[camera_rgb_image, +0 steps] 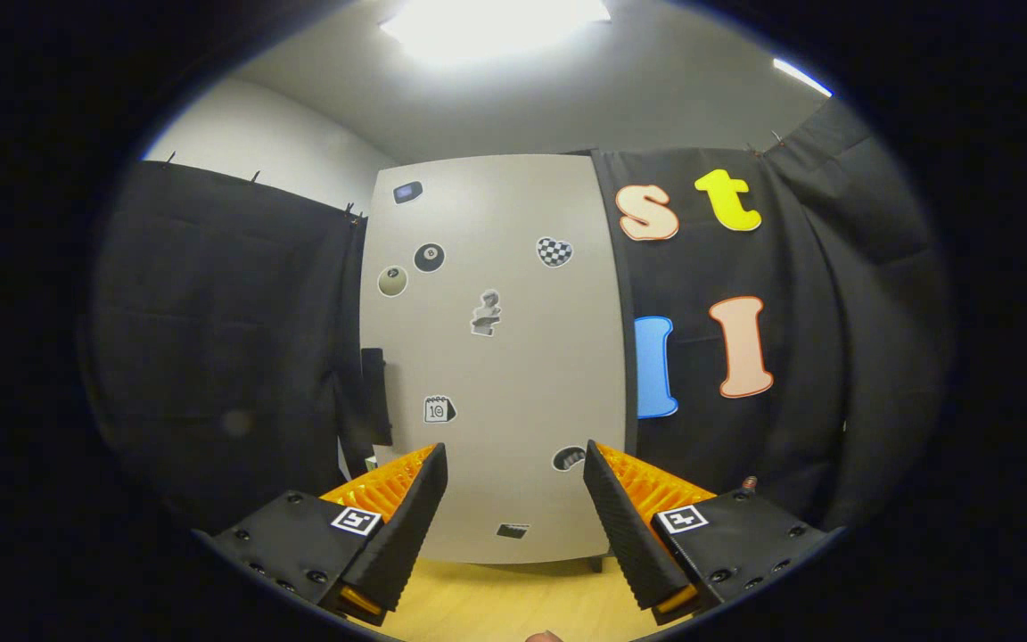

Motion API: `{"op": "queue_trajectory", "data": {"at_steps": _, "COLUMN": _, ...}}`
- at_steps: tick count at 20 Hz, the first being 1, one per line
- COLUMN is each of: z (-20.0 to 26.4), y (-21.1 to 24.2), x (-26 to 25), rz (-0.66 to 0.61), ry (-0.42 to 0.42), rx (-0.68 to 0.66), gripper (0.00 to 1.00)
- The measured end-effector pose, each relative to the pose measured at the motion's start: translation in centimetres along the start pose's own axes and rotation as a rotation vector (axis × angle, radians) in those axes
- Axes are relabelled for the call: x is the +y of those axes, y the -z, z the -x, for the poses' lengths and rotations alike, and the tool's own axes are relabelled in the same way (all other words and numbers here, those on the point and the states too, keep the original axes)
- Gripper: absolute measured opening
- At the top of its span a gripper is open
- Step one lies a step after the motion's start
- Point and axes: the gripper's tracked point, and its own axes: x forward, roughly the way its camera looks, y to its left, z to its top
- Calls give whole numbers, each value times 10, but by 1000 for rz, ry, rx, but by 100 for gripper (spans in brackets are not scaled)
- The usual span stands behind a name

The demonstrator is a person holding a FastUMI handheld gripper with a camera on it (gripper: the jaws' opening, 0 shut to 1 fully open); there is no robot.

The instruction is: Open the shoe cabinet door, grab the shoes and put them into the shoe cabinet, then close the shoe cabinet door.

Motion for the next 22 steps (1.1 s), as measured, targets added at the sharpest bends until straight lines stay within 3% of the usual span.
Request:
{"op": "queue_trajectory", "data": {"at_steps": 3, "z": 37, "y": 9, "x": -28, "rz": 7, "ry": 55, "rx": -6, "gripper": 96}}
{"op": "queue_trajectory", "data": {"at_steps": 11, "z": 118, "y": 23, "x": -29, "rz": -37, "ry": 160, "rx": 10, "gripper": 98}}
{"op": "queue_trajectory", "data": {"at_steps": 22, "z": 145, "y": 20, "x": -8, "rz": -35, "ry": 241, "rx": -14, "gripper": 98}}
